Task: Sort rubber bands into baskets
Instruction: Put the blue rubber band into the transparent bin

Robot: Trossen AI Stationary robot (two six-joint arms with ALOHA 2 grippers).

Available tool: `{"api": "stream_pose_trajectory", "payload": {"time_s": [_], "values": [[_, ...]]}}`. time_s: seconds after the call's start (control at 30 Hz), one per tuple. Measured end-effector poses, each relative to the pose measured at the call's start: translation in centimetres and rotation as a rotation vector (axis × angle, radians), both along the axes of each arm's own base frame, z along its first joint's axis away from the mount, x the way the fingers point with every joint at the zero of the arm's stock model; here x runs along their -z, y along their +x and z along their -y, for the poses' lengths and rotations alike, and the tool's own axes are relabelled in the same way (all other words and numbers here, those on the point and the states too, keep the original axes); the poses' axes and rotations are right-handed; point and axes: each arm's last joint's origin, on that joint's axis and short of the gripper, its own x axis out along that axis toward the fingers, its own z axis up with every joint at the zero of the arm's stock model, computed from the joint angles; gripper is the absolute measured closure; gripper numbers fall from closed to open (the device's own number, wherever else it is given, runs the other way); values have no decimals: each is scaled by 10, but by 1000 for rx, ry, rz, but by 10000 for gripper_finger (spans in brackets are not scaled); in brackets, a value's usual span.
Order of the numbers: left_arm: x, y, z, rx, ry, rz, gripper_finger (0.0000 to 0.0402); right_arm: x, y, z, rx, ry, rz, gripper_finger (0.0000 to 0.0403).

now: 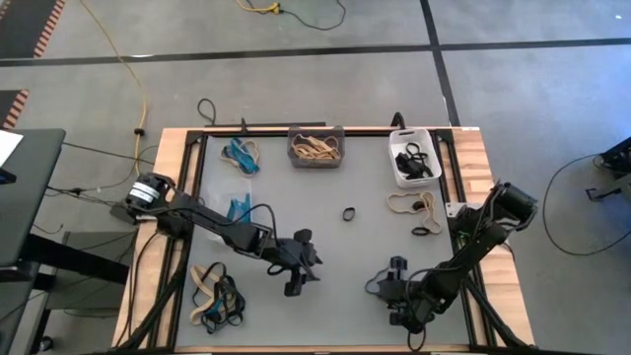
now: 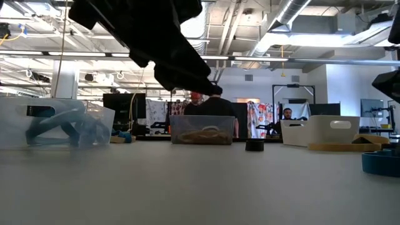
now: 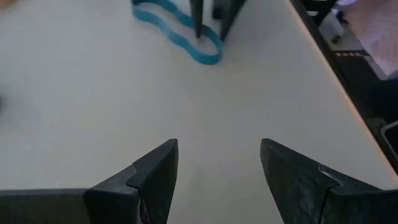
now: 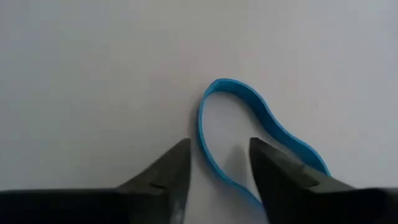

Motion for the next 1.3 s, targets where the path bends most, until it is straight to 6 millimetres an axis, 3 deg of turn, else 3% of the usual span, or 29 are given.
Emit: {"api": "stream_pose_trajectory", "payload": {"time_s": [0.23, 0.63, 1.3], "values": [[-8, 3, 6, 36, 22, 41, 183, 0, 5, 3, -52, -1, -39, 377], [-13, 6, 7, 39, 68, 68, 183, -11, 13, -3, -125, -76, 16, 379], [-6, 0, 2, -19, 343, 12, 183, -52, 56, -4, -241, -191, 102, 379]]}}
